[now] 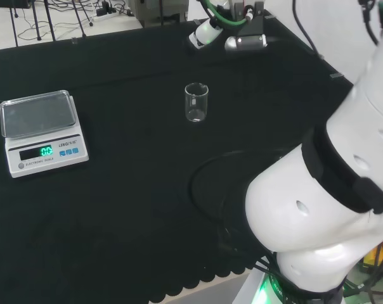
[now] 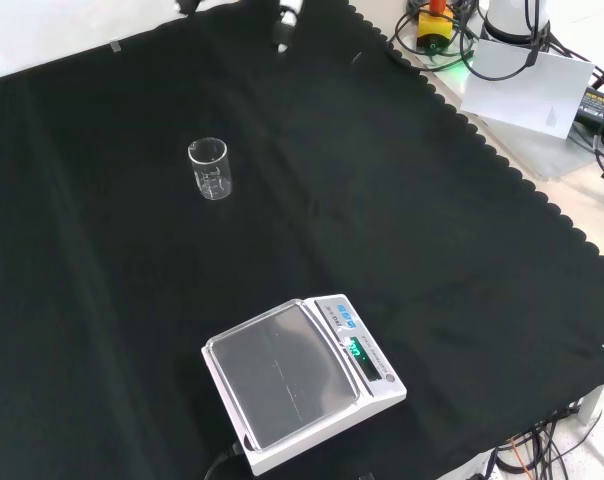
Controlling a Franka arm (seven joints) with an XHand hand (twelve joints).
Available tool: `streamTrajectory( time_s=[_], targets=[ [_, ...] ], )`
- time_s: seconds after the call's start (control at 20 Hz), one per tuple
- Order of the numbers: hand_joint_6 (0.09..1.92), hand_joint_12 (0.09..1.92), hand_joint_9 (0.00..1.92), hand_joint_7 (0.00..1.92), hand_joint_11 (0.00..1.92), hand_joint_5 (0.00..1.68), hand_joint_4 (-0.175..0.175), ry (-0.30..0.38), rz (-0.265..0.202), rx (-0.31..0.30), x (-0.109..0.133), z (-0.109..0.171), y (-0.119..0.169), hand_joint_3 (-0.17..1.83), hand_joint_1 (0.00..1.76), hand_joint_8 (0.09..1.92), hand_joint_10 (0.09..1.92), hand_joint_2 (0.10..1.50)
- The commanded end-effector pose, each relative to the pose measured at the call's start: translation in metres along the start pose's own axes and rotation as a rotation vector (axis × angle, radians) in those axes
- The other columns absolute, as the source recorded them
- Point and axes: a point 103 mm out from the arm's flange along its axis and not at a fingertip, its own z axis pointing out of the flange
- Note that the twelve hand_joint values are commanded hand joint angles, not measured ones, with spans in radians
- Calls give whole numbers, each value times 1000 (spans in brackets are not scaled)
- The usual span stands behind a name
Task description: Pick up the beaker.
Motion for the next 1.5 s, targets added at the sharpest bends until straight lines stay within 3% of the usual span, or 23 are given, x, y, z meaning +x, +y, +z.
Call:
streamTrajectory(
  time_s=[0.05, 0.35, 0.7, 1.5],
  targets=[
    [87, 1073, 34, 0, 0, 50, 22, 45, 2, -4, -17, 40, 73, 274, 676, 577, 872, 690],
    [87, 959, 7, 0, 0, 16, 32, 70, 0, -21, -15, 78, 94, 245, 680, 441, 863, 704],
    [87, 927, 4, 0, 0, 10, 34, 87, 2, 57, -10, 125, 120, 238, 682, 430, 860, 708],
    [87, 903, 3, 0, 0, 17, 35, 101, 53, 179, -29, 178, 135, 229, 683, 463, 857, 713]
  ],
)
